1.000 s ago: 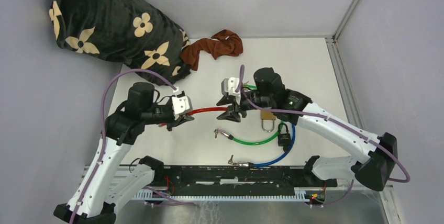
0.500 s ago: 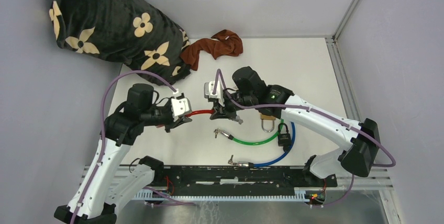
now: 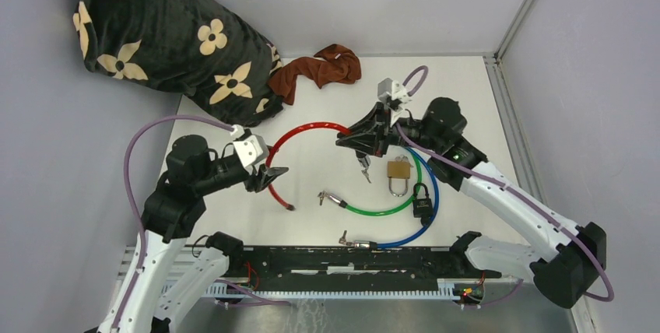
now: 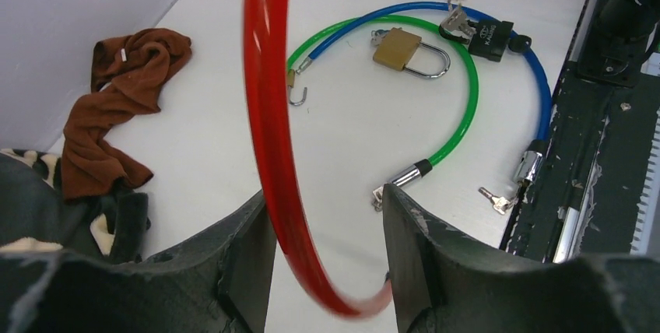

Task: Lock with the key
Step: Lock the lock.

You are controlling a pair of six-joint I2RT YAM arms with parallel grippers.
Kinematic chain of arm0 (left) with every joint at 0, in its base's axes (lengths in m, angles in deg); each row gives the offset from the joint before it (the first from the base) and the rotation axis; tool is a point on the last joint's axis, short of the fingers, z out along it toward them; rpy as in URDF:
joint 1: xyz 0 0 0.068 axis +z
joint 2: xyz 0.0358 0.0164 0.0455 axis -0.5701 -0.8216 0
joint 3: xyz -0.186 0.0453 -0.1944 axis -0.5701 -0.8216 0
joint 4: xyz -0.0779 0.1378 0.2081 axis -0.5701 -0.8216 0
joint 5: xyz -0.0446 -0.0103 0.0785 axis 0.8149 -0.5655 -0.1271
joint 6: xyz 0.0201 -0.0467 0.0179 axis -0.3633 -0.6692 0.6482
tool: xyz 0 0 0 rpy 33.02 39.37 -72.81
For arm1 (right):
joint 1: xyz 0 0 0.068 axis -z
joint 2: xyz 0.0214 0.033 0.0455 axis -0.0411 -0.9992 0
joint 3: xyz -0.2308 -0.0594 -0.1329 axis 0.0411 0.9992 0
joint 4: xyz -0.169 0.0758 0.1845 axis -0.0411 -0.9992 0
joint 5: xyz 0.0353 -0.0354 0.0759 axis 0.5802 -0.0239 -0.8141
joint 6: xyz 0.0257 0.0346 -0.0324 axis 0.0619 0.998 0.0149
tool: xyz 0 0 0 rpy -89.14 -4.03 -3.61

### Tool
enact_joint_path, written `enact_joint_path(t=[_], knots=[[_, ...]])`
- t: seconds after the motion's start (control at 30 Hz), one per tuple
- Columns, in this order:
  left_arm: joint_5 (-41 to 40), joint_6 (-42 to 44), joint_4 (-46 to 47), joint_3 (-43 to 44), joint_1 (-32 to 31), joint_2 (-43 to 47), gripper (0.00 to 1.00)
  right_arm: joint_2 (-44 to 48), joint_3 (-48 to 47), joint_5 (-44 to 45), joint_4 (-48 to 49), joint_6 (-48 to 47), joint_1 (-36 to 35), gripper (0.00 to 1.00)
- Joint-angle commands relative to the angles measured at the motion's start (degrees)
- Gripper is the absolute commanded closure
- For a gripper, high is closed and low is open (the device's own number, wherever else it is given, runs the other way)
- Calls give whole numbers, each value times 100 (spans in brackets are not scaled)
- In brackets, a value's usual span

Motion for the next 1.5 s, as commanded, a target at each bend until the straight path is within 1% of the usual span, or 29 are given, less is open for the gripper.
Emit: enact_joint_path(t=[0.0, 0.17, 0.3, 0.43, 0.53, 0.7, 0.93, 1.17, 1.33, 1.4, 1.47], knots=[[-135, -643, 335, -411, 117, 240, 43, 622, -69, -70, 1627, 860, 218, 100], [63, -802, 479, -946, 132, 578, 44, 924, -193, -111, 1777, 1019, 402, 100], [-1, -846, 809, -1372, 130, 888, 45, 985, -557, -191, 1464, 852, 539, 100], [-205, -741, 1044, -1619, 126, 1187, 45, 994, -816, -291, 1208, 703, 704, 100], [-308, -782, 1202, -1744, 126, 1355, 45, 1009, -882, -399, 1276, 734, 784, 100], [-419, -1102, 1678, -1938, 126, 1483, 45, 1050, -889, -585, 1451, 876, 825, 100], [-824, -1008, 1917, -2050, 126, 1528, 44, 1194, -947, -776, 1414, 906, 860, 100], [-1134, -1042, 2231, -2337, 125, 1633, 41, 1242, -964, -877, 1614, 1098, 860, 100], [-1059, -1130, 2510, -2444, 125, 1788, 39, 1244, -989, -916, 1499, 1053, 861, 100], [-1144, -1109, 2563, -2485, 128, 1859, 39, 1274, -993, -934, 1439, 998, 864, 100], [-1206, -1039, 2576, -2522, 130, 1939, 40, 1289, -983, -958, 1434, 1009, 862, 100]])
